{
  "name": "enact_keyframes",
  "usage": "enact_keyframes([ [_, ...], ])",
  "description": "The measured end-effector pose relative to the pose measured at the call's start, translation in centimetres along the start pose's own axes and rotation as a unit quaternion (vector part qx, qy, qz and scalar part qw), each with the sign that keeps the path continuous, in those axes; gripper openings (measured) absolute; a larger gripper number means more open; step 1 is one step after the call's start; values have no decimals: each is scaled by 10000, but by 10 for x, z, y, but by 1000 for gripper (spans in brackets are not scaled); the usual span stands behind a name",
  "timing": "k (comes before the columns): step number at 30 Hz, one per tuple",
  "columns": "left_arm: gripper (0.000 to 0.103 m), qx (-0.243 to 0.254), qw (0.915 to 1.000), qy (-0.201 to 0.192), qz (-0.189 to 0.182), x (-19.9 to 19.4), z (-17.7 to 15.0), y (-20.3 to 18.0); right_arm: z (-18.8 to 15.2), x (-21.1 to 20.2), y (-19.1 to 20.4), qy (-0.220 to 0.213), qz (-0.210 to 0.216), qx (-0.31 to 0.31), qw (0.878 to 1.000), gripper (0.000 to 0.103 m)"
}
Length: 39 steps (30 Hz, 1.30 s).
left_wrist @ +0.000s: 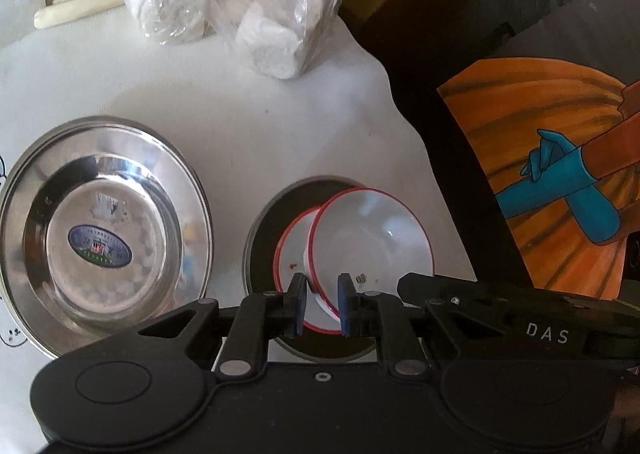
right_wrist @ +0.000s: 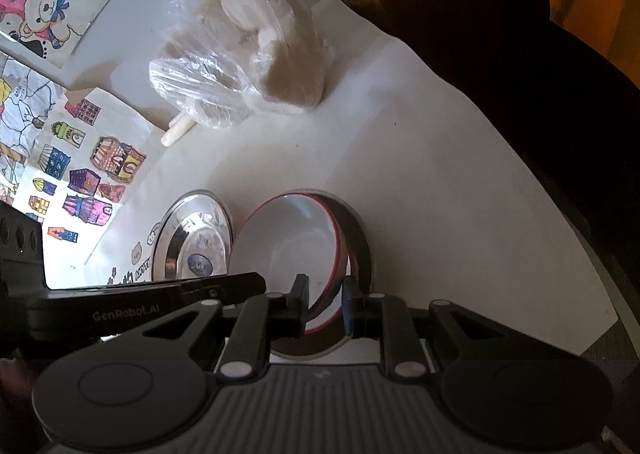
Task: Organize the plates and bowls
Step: 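Carry the second white bowl with both tools into the first white bowl, then lower the second white bowl into the first and open both tools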
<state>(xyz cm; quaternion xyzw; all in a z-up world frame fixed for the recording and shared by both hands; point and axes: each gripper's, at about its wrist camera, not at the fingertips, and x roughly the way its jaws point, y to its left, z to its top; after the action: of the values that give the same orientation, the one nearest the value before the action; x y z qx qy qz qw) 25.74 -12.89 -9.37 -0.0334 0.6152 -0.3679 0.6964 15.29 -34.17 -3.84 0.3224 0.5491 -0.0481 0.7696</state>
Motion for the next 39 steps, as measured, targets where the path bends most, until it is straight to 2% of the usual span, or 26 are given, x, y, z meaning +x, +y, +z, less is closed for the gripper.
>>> enact_keyframes([
  [26,19,-176,9994,219,188,9,-1,0,0,11,-1,272,61,-44,9996,22],
  [39,20,-264,9990,205,298,10,-1,-1,0,16,-1,346,130,-59,9993,22],
])
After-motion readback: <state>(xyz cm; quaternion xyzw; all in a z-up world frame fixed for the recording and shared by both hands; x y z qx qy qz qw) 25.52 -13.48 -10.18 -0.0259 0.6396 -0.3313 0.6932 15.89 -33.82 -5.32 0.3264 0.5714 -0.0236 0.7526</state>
